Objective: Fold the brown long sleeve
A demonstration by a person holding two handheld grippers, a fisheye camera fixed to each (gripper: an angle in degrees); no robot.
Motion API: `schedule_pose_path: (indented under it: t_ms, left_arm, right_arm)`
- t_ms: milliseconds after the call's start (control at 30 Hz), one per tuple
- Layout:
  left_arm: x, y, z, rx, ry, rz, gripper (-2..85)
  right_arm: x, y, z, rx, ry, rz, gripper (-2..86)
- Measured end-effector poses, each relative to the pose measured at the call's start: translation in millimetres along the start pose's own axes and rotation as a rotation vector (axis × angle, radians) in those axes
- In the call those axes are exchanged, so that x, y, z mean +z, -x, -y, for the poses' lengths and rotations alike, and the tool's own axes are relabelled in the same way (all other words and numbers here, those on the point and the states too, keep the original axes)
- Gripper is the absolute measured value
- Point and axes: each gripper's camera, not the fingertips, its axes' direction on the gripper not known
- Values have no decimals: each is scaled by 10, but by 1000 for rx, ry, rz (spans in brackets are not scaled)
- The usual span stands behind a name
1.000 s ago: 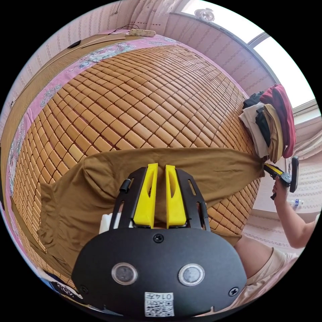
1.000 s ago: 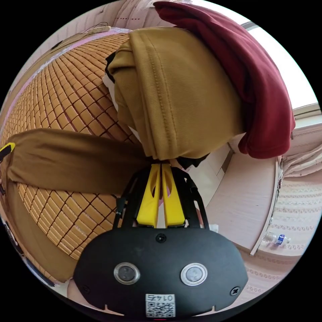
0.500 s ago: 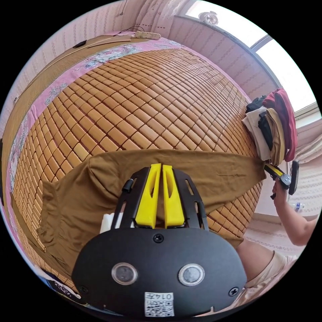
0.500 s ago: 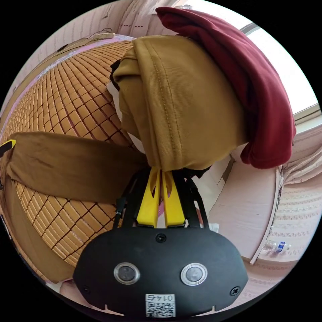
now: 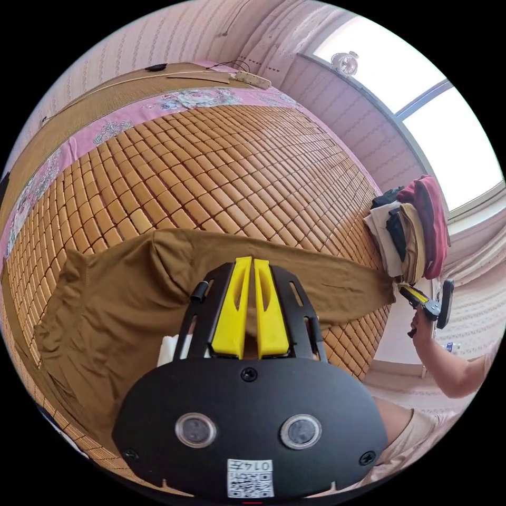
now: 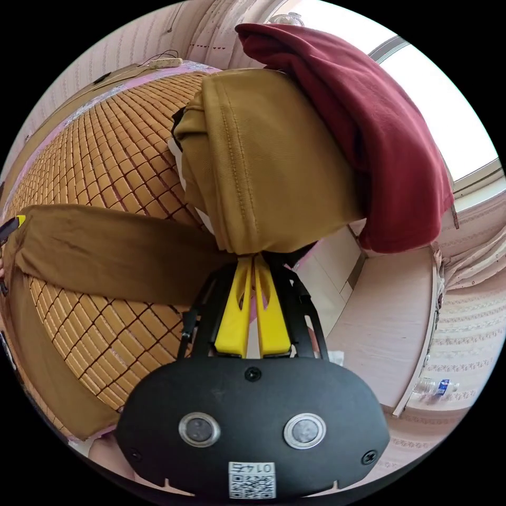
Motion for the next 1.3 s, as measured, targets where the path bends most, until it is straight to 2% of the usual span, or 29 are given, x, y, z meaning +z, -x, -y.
schedule_pose_path:
  t_ms: [133,300,367,433,567,667,767,900,1033,1100,1167,1233,1300]
  left_arm:
    - [-773,-33,-459,21,-56,23,-7]
    - [-1577,192,-1487,-115,-18,129,-3]
    - [-1927,249,-2004,-179,25,285,1]
    - [-2177,329,-2367,-280,39,326,11]
    - [-2681,506,-3031,-489,12,290,44]
    - [-2957,564,-3307,-533,-11,328,50]
    - [-3172,622,-3511,-565,-47,292,57]
    - [-3264,614,-3673,-590,-17,275,59]
    - [-3556,446,-3775,-575,-101,304,58]
    - [-3680,392,-3790,-578,-113,306,58]
    - [-3850,345,-3809,-578,-126,295,58]
    - [-3974,307,-3818,-560,-130,290,57]
    - [-4096,271,-3831,-559,-140,283,57]
  right_arm:
    - [-253,98,-197,-32,74,102,-9]
    - [-739,920,-103,-302,-6,351,-7]
    - [-965,1671,40,-494,-72,516,-5]
    - [-1132,2333,106,-643,-99,637,-2]
    - [-1767,3945,104,-970,-145,896,13]
    - [-2304,5019,-5,-1140,-231,972,40]
    - [-2728,6039,-83,-1239,-208,1032,64]
    - [-3034,7128,-285,-1302,-251,883,91]
    - [-3126,8110,-610,-1363,-299,620,108]
    - [-3096,8456,-684,-1385,-281,523,109]
    - [-3016,8847,-691,-1398,-164,429,86]
    - [-3080,8931,-636,-1378,-124,474,14]
    - [-3230,8875,-625,-1399,-146,540,1]
